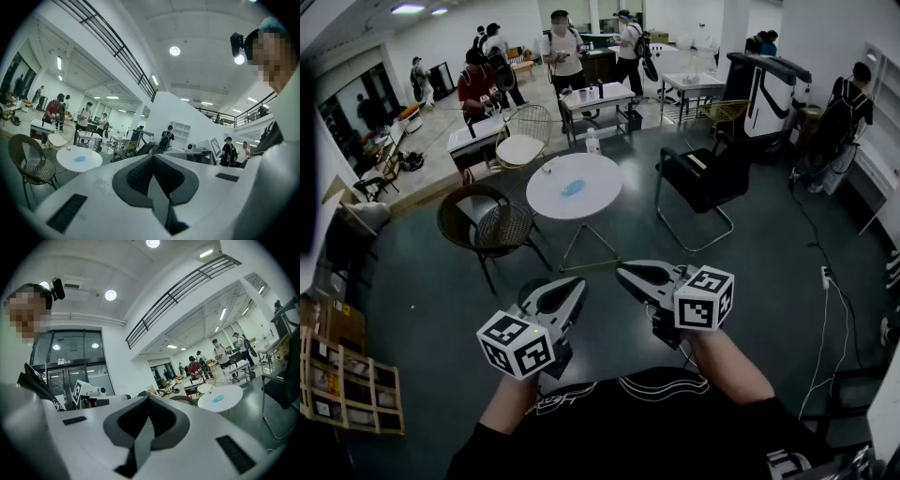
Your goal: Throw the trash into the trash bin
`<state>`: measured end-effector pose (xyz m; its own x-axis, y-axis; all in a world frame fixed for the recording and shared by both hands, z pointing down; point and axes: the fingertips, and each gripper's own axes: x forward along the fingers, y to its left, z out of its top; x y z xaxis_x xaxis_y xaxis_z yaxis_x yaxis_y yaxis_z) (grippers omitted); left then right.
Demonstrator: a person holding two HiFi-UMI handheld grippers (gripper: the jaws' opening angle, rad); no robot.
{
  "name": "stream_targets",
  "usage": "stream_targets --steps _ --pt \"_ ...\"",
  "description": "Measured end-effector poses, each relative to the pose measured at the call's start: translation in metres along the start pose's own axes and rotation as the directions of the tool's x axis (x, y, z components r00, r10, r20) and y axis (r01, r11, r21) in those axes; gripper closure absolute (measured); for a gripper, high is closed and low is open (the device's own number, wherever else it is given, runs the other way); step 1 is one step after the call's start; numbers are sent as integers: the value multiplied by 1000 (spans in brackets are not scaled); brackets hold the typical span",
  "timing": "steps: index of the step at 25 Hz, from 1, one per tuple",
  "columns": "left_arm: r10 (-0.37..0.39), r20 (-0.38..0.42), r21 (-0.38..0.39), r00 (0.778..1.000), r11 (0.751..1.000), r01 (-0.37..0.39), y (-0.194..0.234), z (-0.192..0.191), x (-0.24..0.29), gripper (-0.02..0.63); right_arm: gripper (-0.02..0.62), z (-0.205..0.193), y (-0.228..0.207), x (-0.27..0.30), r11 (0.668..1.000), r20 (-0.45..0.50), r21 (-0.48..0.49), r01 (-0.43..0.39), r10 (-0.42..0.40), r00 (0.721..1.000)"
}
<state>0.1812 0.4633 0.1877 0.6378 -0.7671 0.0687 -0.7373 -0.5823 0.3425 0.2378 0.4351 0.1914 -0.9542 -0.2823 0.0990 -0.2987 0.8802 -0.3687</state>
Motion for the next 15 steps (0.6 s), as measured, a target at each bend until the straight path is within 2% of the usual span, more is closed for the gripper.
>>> stream_targets --steps 11,15 --pt "-61 -30 -35 998 998 60 97 23 -21 600 561 3 -13 105 998 -7 19 62 -62 998" --pt "-76 -33 8 997 997 76 119 26 -27 600 561 5 -18 128 996 15 57 69 -70 997"
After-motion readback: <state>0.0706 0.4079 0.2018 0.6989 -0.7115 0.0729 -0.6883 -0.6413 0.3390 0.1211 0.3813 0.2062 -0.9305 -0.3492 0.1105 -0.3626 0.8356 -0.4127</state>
